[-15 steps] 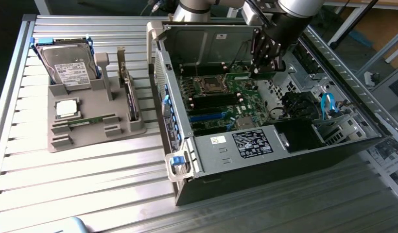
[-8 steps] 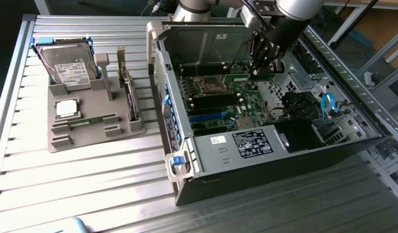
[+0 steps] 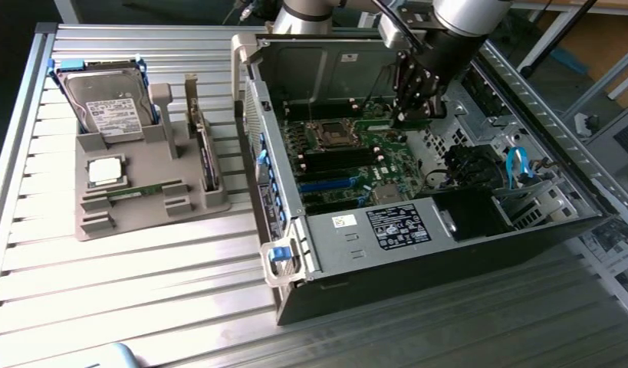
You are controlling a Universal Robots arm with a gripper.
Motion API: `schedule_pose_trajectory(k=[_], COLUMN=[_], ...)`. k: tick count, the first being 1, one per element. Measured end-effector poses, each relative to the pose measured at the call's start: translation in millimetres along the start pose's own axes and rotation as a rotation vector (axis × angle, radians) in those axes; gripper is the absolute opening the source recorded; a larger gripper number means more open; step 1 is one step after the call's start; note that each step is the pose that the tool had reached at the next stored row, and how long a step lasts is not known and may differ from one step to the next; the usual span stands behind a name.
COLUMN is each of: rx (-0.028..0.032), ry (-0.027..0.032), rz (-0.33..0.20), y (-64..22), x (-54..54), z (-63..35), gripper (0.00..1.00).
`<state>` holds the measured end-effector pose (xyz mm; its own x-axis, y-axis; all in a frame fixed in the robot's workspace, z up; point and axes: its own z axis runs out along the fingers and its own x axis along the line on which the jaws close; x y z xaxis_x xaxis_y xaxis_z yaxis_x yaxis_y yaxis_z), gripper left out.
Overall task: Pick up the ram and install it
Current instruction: 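Insert the ram into the slot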
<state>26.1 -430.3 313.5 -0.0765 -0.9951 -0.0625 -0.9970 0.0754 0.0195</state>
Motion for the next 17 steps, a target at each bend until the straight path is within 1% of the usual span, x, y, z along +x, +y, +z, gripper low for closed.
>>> schedule_pose_trajectory(k=[17], rx=[-0.0001], ry=[0.0001], rz=[0.0], y=[-0.2], x=[0.7], z=[11.3], gripper=[0.14])
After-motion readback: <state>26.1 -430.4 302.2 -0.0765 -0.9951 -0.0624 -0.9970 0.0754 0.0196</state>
